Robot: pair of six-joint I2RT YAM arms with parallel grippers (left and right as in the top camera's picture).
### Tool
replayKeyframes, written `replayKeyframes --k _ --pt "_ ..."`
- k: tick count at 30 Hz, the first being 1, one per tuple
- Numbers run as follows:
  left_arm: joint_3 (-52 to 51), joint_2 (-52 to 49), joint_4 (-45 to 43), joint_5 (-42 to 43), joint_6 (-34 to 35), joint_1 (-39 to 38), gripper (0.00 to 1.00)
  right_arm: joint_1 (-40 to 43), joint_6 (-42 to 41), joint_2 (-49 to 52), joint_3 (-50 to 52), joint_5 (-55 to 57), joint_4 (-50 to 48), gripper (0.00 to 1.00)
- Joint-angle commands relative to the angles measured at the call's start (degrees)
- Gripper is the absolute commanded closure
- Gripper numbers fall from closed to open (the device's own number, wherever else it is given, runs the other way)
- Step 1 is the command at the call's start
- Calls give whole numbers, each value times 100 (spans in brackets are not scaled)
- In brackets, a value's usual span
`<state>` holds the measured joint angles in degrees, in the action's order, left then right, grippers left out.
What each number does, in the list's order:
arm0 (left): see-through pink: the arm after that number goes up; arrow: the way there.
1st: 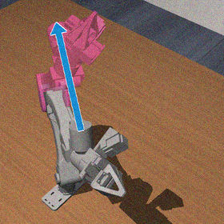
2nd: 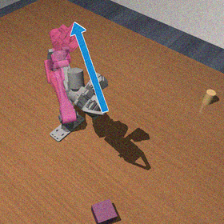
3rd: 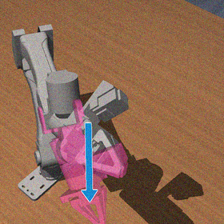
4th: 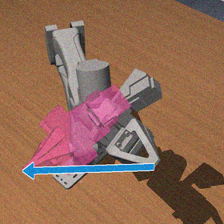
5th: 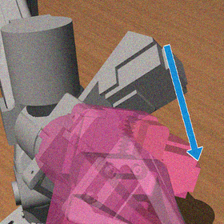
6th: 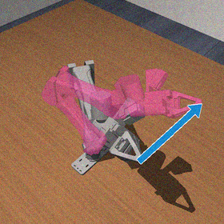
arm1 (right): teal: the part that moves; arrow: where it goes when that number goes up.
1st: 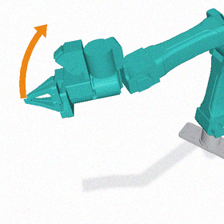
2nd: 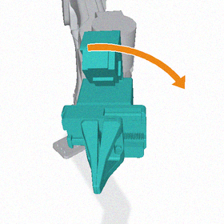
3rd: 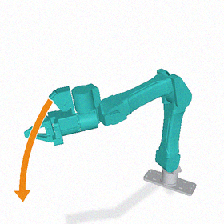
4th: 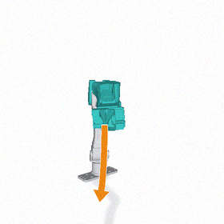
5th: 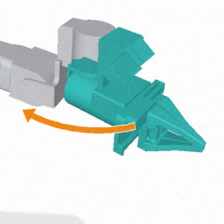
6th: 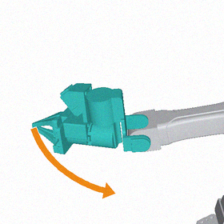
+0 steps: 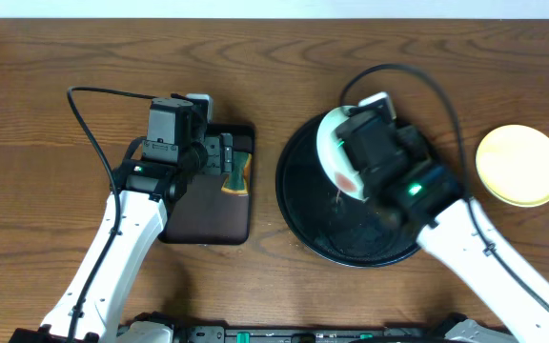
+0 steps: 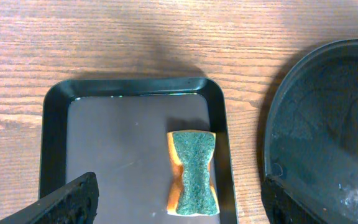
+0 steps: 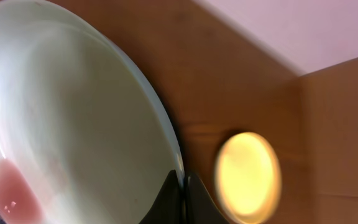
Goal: Clean dirty plates on tray and stack at the side
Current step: 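Lift the pale green plate with right gripper, tilting it up, then carry the plate right and stack it on the yellow plate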
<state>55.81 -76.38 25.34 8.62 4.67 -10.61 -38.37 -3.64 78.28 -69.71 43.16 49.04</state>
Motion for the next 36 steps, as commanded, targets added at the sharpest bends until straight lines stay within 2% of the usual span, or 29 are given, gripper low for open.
replayKeyframes --k 1,5,8,27,36 --pt "68 -9 11 -74 48 9 16 -863 -573 79 -79 2498 22 99" --pt "68 -9 11 -74 48 9 16 -1613 -625 201 -79 3679 0 99" --pt "68 -9 11 -74 48 9 16 -1895 -623 271 -79 4105 -39 99" --pt "68 -9 11 -74 48 9 16 -2004 -1191 750 -76 3696 -61 99" --pt "68 -9 11 -74 48 9 16 -1469 -1482 763 -74 3023 -35 99"
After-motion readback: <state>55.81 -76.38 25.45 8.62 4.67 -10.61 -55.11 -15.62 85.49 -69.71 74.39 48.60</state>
